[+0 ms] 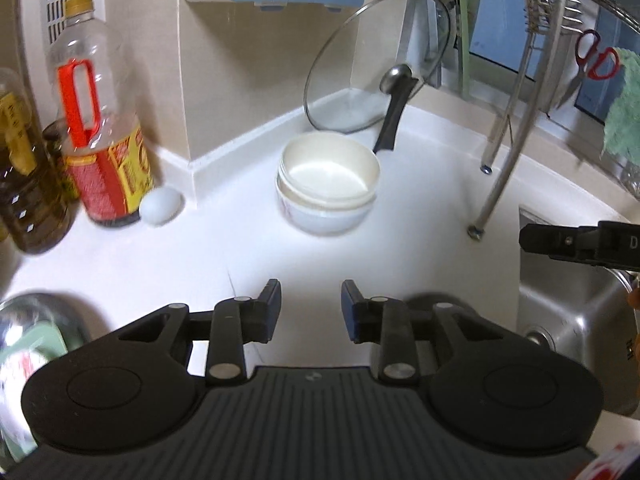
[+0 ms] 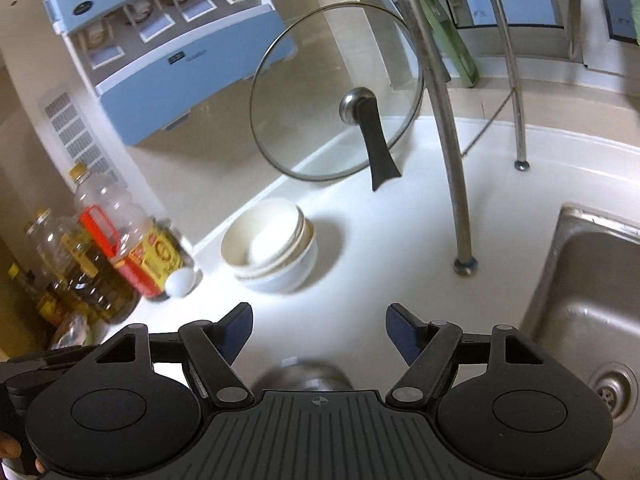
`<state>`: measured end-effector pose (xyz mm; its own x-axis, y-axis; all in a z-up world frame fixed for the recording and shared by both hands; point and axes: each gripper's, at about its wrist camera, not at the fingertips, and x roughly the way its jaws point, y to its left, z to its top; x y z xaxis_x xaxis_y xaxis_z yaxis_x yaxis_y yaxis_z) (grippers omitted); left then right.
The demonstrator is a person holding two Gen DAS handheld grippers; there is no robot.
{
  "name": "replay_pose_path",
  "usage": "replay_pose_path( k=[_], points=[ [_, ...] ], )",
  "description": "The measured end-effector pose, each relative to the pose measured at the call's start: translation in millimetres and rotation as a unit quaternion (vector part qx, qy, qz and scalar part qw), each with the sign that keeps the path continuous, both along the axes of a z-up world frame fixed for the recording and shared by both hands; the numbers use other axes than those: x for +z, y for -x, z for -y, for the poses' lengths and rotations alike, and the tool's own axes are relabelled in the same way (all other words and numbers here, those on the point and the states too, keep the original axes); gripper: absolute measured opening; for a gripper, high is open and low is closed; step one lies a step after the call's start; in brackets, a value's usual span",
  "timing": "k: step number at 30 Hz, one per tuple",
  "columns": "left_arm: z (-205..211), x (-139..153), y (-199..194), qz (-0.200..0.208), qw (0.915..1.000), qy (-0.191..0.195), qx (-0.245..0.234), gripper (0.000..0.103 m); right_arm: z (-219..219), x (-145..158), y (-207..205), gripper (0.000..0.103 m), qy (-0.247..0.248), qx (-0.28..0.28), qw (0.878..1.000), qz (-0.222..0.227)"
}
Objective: Organize plates and bowls
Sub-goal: 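Withdraw both grippers and move them toward the steel pot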
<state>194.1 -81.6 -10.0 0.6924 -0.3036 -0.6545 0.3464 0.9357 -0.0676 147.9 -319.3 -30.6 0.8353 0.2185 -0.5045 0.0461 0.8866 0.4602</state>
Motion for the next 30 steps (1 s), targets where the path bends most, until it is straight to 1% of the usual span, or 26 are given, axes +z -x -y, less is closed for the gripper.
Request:
replay_pose_path(
  k=[10, 17, 22, 30],
  points=[
    [-3, -19, 67, -0.023, 0.9995, -0.004, 0.022, 0.029, -18, -21, 57, 0.074, 0.040, 0.048, 0.998, -0.027],
    [0, -29, 101, -0.037, 0.9988, -0.004, 0.031, 0.029, -28, -37, 84, 0.074, 0.052, 0.077, 0.995, -0.045],
    [4, -32, 119, -0.040, 0.9986, -0.007, 0.034, 0.029, -29, -44, 99, 0.074, 0.055, 0.086, 0.993, -0.050],
    [10, -40, 138, -0.050, 0.9977, -0.018, 0.040, 0.029, -28, -53, 111, 0.074, 0.068, 0.086, 0.992, -0.069]
  ],
)
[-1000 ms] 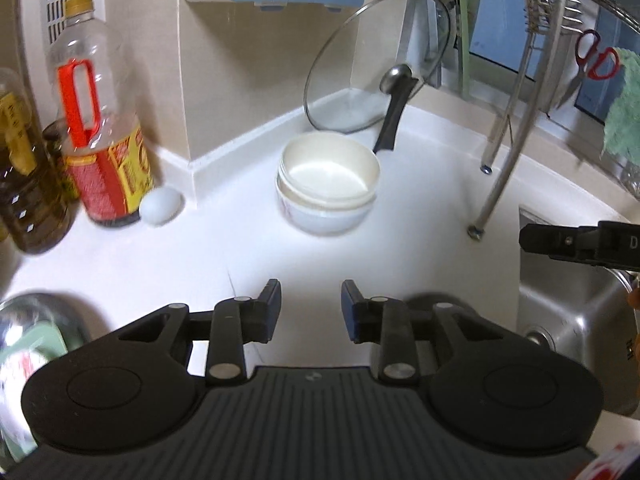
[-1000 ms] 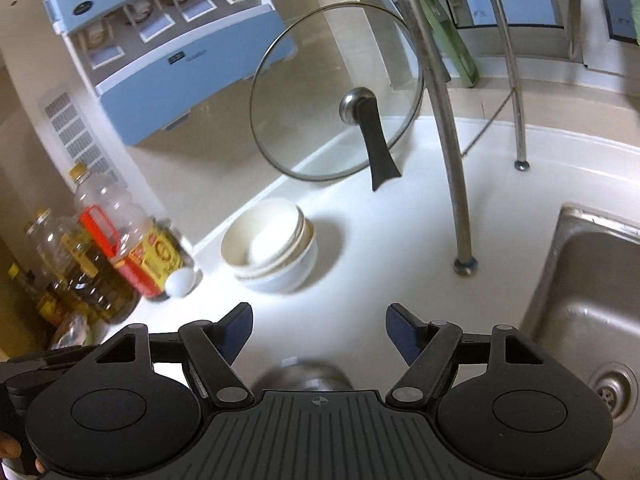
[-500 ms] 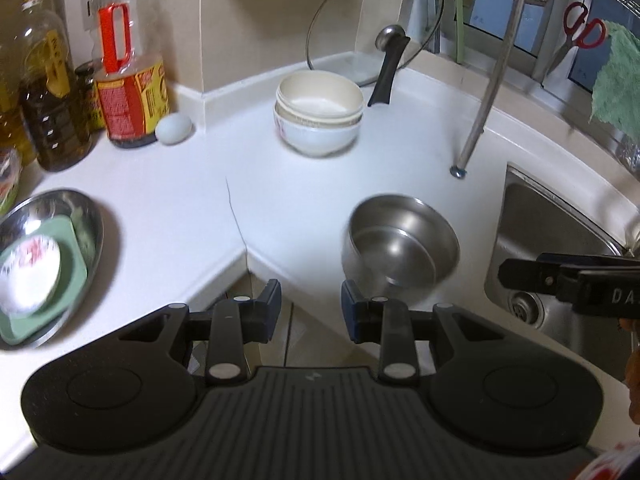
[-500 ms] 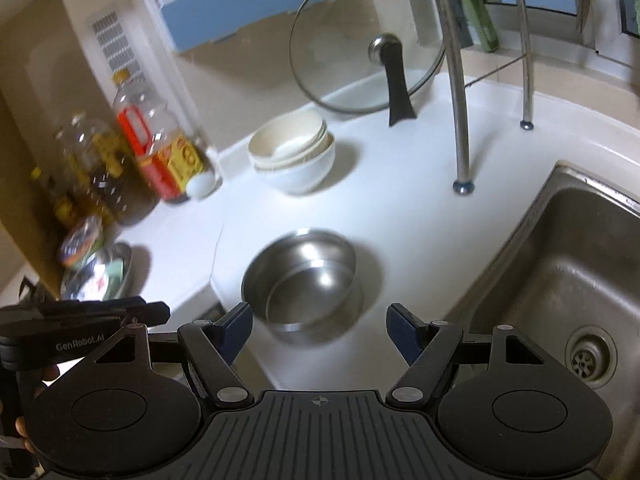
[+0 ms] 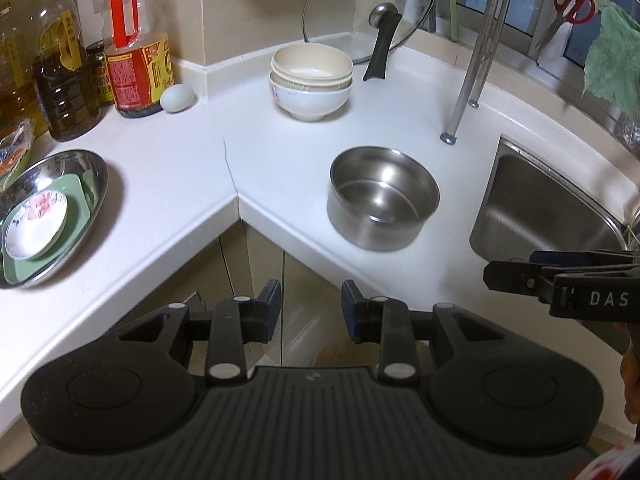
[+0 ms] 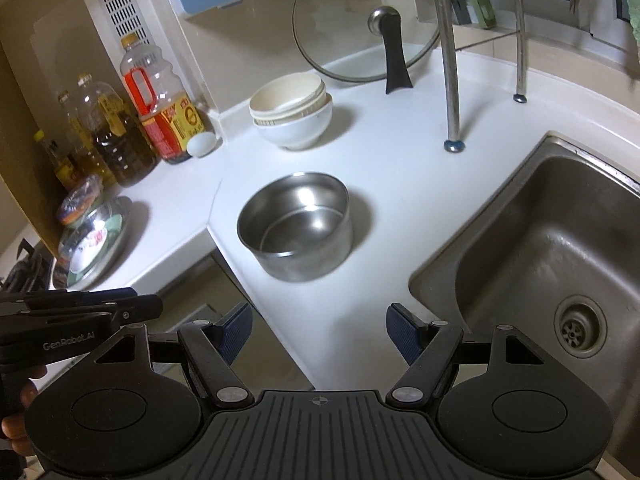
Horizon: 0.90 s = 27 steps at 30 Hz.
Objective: Organize plates and bowls
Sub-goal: 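Withdraw both grippers and move them toward the steel pot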
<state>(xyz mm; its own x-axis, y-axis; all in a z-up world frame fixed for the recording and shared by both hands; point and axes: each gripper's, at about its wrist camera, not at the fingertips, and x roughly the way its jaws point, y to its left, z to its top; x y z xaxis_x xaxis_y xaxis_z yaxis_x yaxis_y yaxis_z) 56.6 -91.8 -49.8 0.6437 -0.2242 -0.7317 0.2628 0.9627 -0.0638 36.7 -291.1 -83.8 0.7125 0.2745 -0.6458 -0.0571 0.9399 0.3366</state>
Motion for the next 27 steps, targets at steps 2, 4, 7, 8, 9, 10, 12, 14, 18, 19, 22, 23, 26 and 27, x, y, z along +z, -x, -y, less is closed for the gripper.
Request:
replay_pose_path(
  k=[2, 4, 7, 8, 9, 10, 12, 14, 18, 19, 22, 23, 26, 27],
  points=[
    [1, -1, 4, -0.002, 1.0000, -0.003, 0.002, 0.029, 0, -2, 1, 0.074, 0.003, 0.003, 1.000, -0.004],
    [3, -2, 5, -0.003, 1.0000, -0.007, 0.003, 0.029, -1, -4, 2, 0.074, 0.005, 0.005, 1.000, -0.006],
    [4, -2, 8, -0.004, 0.9999, -0.008, 0.005, 0.029, 0, -5, 2, 0.074, 0.007, 0.007, 1.000, -0.011],
    [4, -2, 9, -0.004, 0.9999, -0.009, 0.005, 0.029, -1, -6, 2, 0.074, 0.008, 0.007, 1.000, -0.012],
    [4, -3, 9, -0.005, 0.9999, -0.010, 0.005, 0.029, -2, -6, 2, 0.074, 0.008, 0.008, 1.000, -0.012],
    [4, -3, 9, -0.006, 0.9999, -0.010, 0.005, 0.029, -2, -6, 2, 0.074, 0.009, 0.008, 1.000, -0.014],
    [4, -3, 8, -0.005, 0.9999, -0.010, 0.003, 0.029, -3, -6, 1, 0.074, 0.009, 0.009, 1.000, -0.016],
    [4, -4, 6, -0.005, 1.0000, -0.008, 0.003, 0.029, -4, -6, -1, 0.074, 0.011, 0.009, 1.000, -0.017],
    [1, -5, -2, -0.004, 1.0000, -0.005, -0.001, 0.029, -6, -6, -7, 0.074, 0.013, 0.007, 1.000, -0.015],
    [2, -5, -4, -0.004, 1.0000, -0.005, -0.002, 0.029, -6, -5, -8, 0.074, 0.014, 0.006, 1.000, -0.015],
    [1, -5, -12, -0.003, 1.0000, -0.004, -0.008, 0.029, -7, -5, -14, 0.074, 0.016, 0.002, 1.000, -0.013],
    [1, -5, -15, -0.003, 0.9999, -0.003, -0.009, 0.029, -7, -4, -17, 0.074, 0.017, 0.000, 1.000, -0.013],
    [1, -6, -23, -0.003, 0.9999, -0.002, -0.014, 0.029, -7, -4, -23, 0.074, 0.017, -0.005, 1.000, -0.013],
    [1, -6, -26, -0.003, 0.9999, -0.002, -0.016, 0.029, -7, -4, -25, 0.074, 0.016, -0.007, 1.000, -0.014]
  ],
)
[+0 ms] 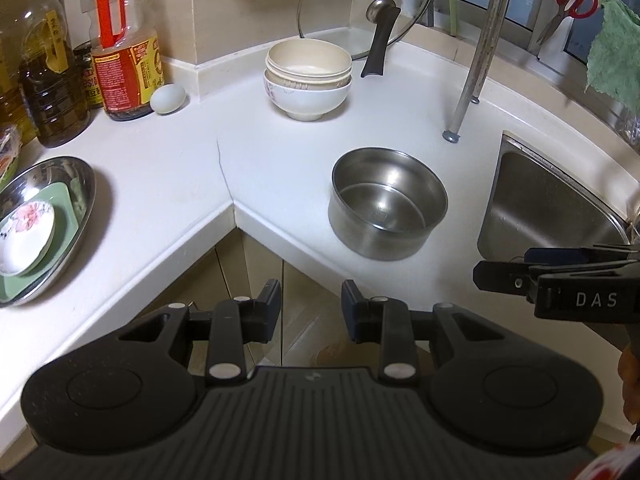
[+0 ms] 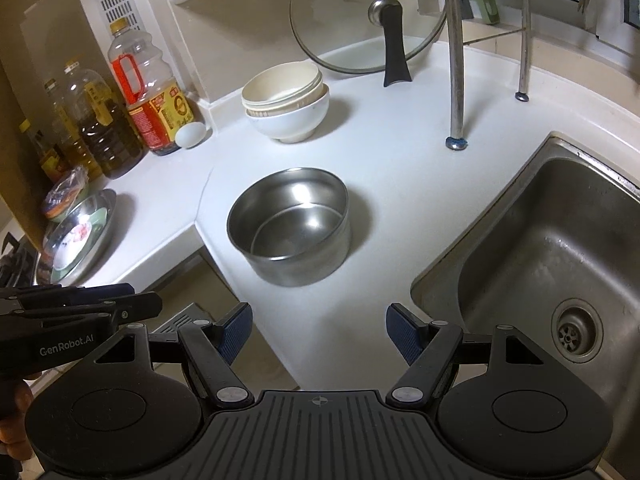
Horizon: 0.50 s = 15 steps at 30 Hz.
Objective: Organize plates and bowls
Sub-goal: 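Withdraw both grippers and move them toward the steel pot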
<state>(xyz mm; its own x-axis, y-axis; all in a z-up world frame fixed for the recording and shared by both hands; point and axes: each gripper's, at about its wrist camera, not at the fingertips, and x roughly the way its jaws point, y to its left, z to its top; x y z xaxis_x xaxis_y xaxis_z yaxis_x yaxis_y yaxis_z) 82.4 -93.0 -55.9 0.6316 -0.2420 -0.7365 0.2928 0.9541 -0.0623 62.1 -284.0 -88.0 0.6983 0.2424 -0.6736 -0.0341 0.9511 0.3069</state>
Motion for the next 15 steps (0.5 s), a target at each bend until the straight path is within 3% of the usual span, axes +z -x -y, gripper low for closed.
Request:
replay_pose_path(
  k=[15],
  points=[
    [1, -6, -40, -0.005, 0.9995, 0.019, -0.023, 0.029, 8, -5, -27, 0.073, -0.023, -0.042, 0.999, 0.002]
  ],
)
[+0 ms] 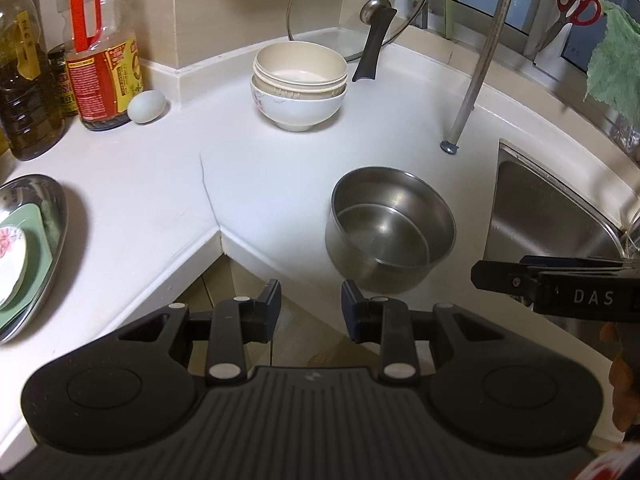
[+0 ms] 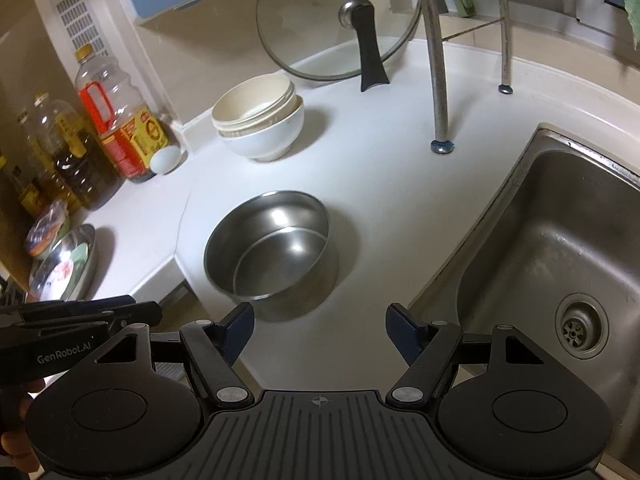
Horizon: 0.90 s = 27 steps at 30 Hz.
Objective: Organize plates and bowls
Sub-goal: 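Withdraw both grippers and move them toward the steel pot, then close both grippers on the steel pot rim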
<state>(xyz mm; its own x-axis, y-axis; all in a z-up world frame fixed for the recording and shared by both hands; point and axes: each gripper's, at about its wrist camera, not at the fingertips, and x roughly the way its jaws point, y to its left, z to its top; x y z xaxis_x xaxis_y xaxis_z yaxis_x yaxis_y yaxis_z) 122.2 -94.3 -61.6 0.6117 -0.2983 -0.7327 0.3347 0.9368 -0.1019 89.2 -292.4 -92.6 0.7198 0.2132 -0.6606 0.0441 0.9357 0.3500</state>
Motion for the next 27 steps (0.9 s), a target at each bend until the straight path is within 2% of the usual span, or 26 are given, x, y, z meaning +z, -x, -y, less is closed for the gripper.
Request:
replay_pose_path(
  k=[3, 8, 12, 17, 24, 27],
  points=[
    [2, -2, -10, 0.000, 1.0000, 0.008, -0.003, 0.029, 1, -3, -6, 0.073, -0.002, -0.006, 1.000, 0.007],
    [9, -5, -28, 0.004, 0.9998, 0.016, -0.007, 0.029, 2, -9, -23, 0.062, -0.007, -0.013, 1.000, 0.011],
    [17, -6, -44, -0.004, 0.9990, 0.042, -0.014, 0.029, 2, -12, -38, 0.058, -0.005, -0.016, 1.000, 0.015],
    [32, -14, -58, -0.003, 0.9997, 0.014, -0.022, 0.029, -2, -17, -54, 0.049, 0.000, -0.017, 1.000, 0.013],
    [38, -25, -74, -0.022, 0.9995, 0.009, -0.023, 0.028, -5, -22, -66, 0.037, 0.005, -0.017, 1.000, 0.006],
    [39, -26, -78, -0.026, 0.9992, 0.012, -0.027, 0.024, -4, -24, -69, 0.032, 0.005, -0.018, 1.000, 0.004]
  ],
)
